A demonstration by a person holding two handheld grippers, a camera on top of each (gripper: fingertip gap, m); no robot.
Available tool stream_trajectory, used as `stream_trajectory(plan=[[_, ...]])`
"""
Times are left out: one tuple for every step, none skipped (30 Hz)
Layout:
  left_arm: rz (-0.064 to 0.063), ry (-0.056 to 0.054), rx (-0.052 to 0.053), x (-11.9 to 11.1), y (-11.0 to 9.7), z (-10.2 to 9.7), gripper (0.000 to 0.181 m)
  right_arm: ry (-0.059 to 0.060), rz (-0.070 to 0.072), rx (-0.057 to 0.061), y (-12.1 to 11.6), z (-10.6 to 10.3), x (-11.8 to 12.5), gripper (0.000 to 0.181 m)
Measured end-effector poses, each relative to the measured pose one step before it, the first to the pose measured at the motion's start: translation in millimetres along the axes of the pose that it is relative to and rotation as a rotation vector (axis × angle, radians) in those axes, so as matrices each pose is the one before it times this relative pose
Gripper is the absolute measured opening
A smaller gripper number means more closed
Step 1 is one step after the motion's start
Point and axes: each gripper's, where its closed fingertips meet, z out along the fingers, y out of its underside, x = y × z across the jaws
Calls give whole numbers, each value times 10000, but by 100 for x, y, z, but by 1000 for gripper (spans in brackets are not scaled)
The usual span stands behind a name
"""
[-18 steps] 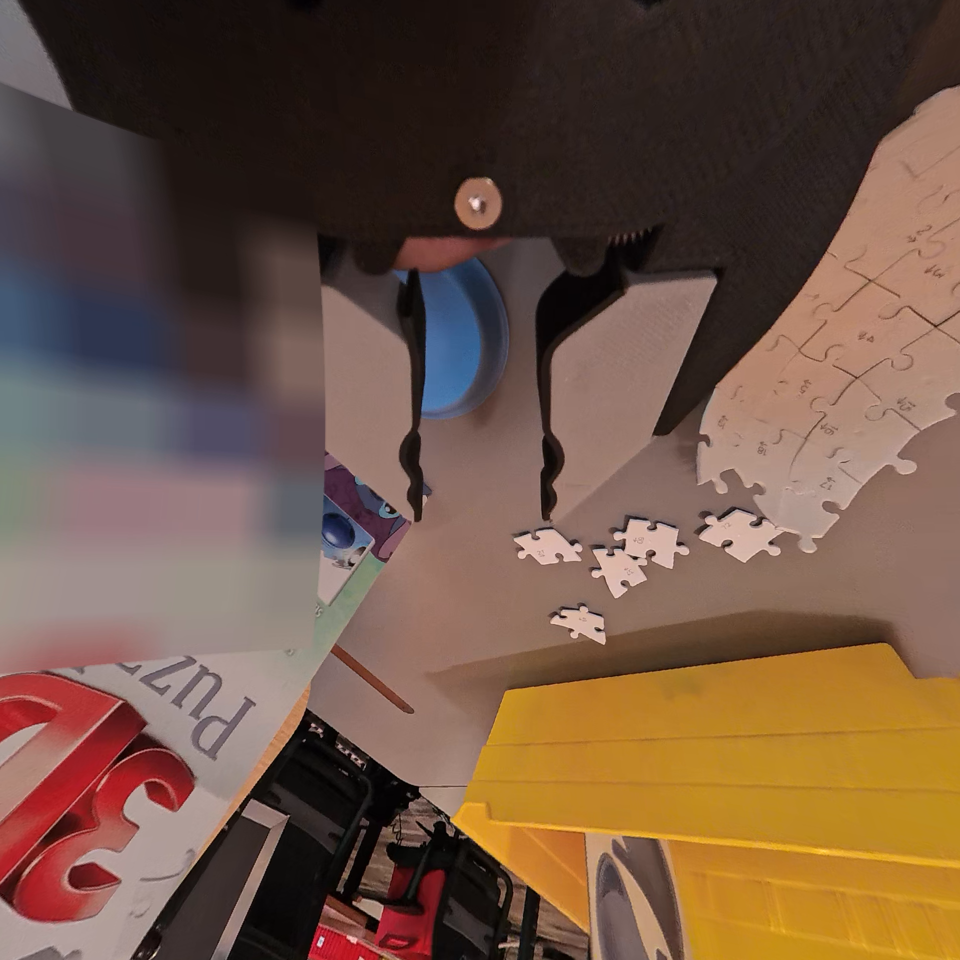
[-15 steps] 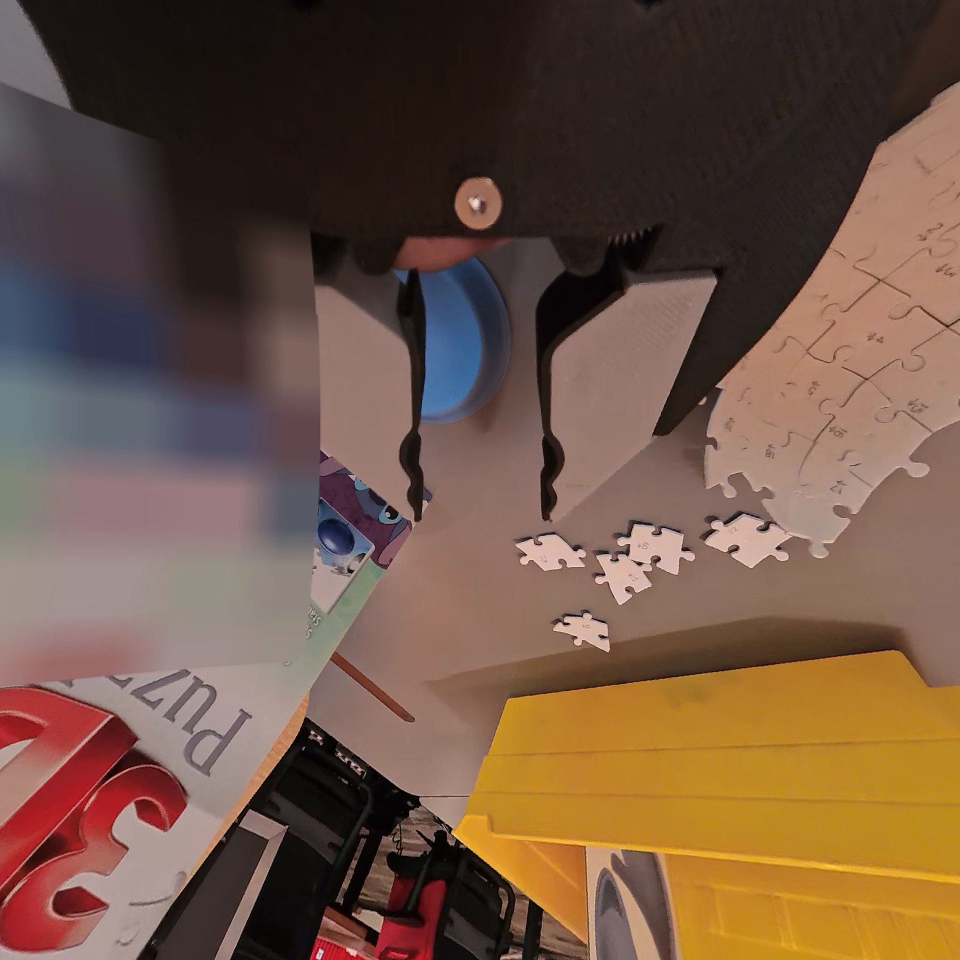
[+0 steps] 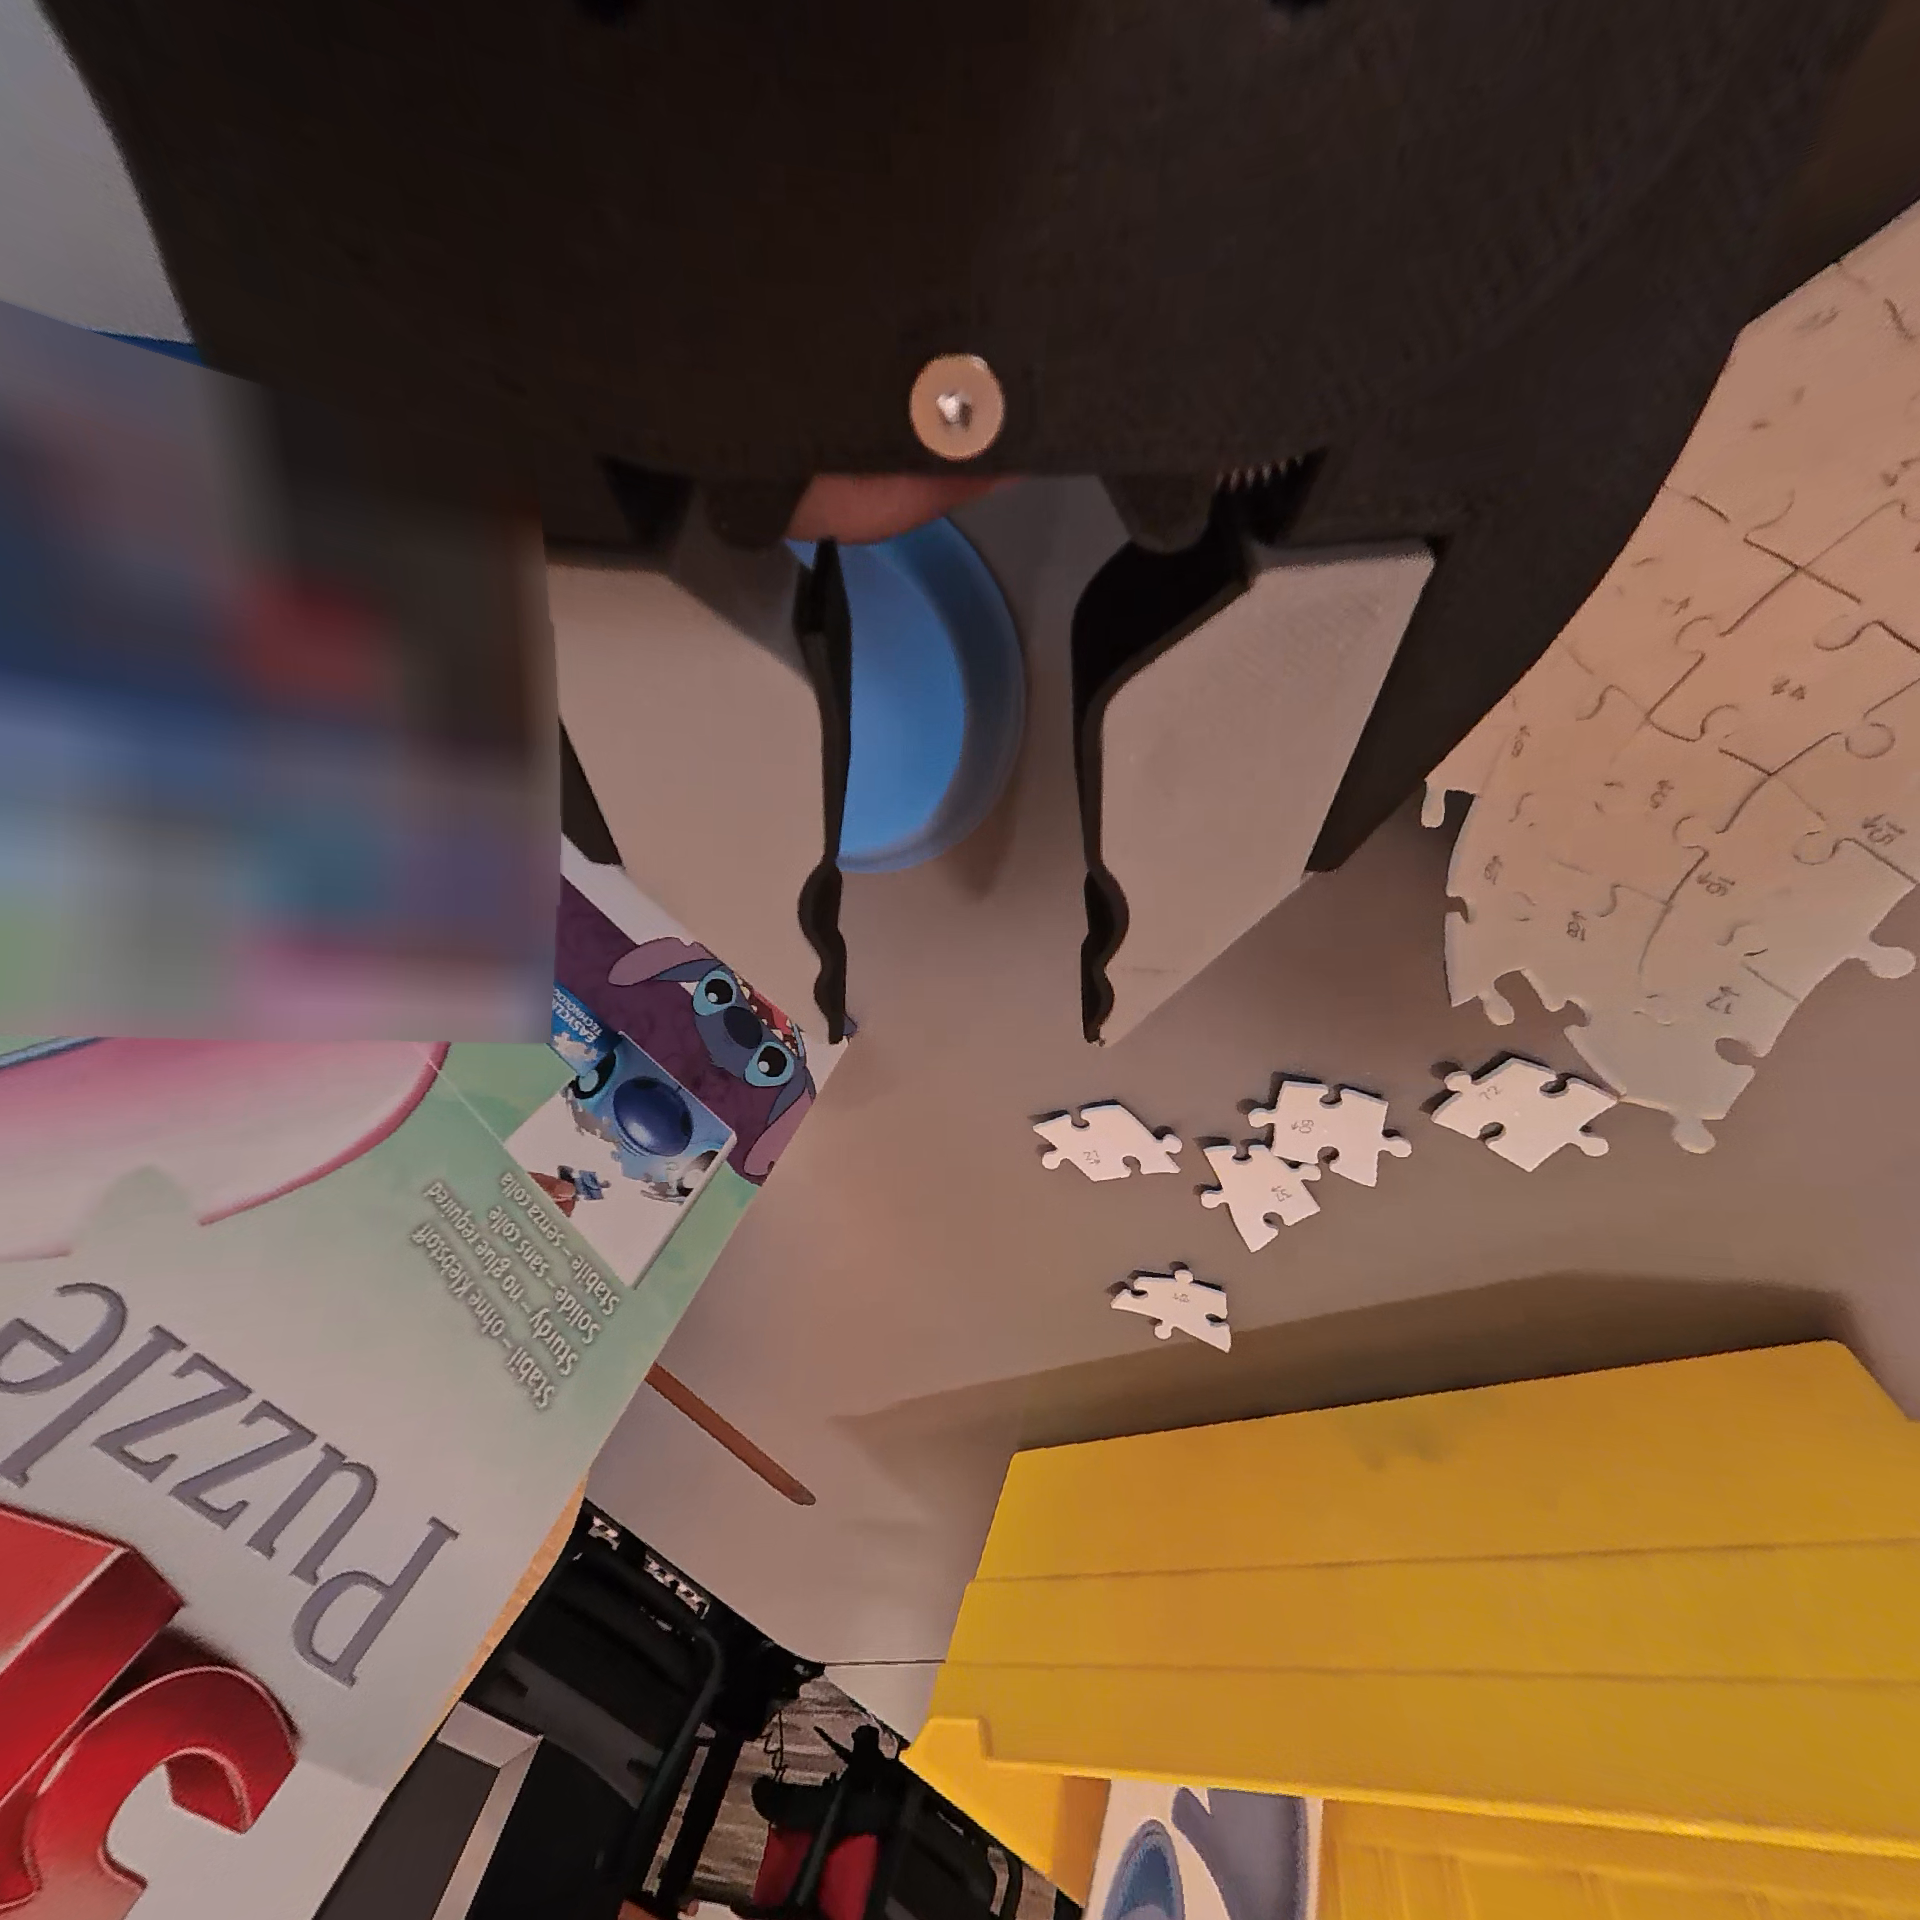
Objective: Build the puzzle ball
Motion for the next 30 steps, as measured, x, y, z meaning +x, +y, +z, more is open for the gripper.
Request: stream_trajectory(plan=[[-98,-305,146,-479,-77,-258,49,3,4,2,-1,-15,20,42],[-130,-236,225,-379,-151,-351,54,2,15,14,-26,-30,23,42],[-136,-72,230,-131,-139,-373,54,-2,22,23,-52,-40,22,42],[-115,24,186,73,-77,-332,54,-7,20,23,-47,-28,9,42],[-78,-23,121,82,-10,-269,54,-6,12,15,-38,-18,-3,42],[-13,-108,90,54,3,-204,55,-2,0,12,-26,-5,-17,42],[69,-243,37,-26,19,-208,57,2,-11,3,-19,-7,-17,42],[153,-450,30,-208,-62,-345,60,11,-21,-5,-4,0,-4,42],[168,-620,195,-367,-358,-588,63,20,-22,0,-11,-21,10,43],[33,-859,362,-705,-649,-872,58,26,-6,12,-30,-41,32,43],[-89,-820,399,-702,-801,-1060,49,22,18,23,-43,-36,56,43],[-54,-262,452,208,-1056,-1140,49,18,33,28,-50,-48,58,43],[-49,23,481,818,-1202,-1117,48,13,34,21,-30,-35,75,43],[5,88,329,1105,-1052,-916,47,8,27,12,-22,-18,50,43],[61,65,123,1245,-760,-593,47,1,19,6,-6,-3,25,43],[155,345,-66,1844,-427,-163,49,-7,8,0,4,17,-12,43],[230,654,-248,2451,-81,313,49,-10,-5,-12,16,32,-31,43],[256,479,-432,2244,289,887,49,-10,-20,-17,16,43,-60,43],[367,381,-660,2051,695,1325,51,-8,-25,-16,23,44,-65,43],[442,290,-783,1808,881,1624,53,-11,-19,-15,12,36,-80,43],[486,138,-790,1463,823,1766,55,-3,-13,-9,4,25,-54,43],[518,-52,-747,1036,733,1742,56,9,-8,1,-27,8,-17,43],[512,-248,-664,593,575,1602,56,14,2,8,-17,-19,-3,43],[469,-284,-560,379,419,1384,57,19,12,19,-43,-39,35,43],[357,-271,-450,206,287,1125,57,25,19,30,-62,-59,62,43],[183,-275,-292,-38,86,849,55,19,26,31,-50,-78,69,43],[49,-86,-113,65,-126,594,50,12,30,27,-38,-56,78,42],[-7,154,48,330,-307,412,47,7,26,25,-36,-61,65,42],[-3,190,70,318,-287,321,39,2,17,22,-37,-35,49,42],[68,144,-3,220,-127,271,25,-6,10,13,-25,-22,34,42]])
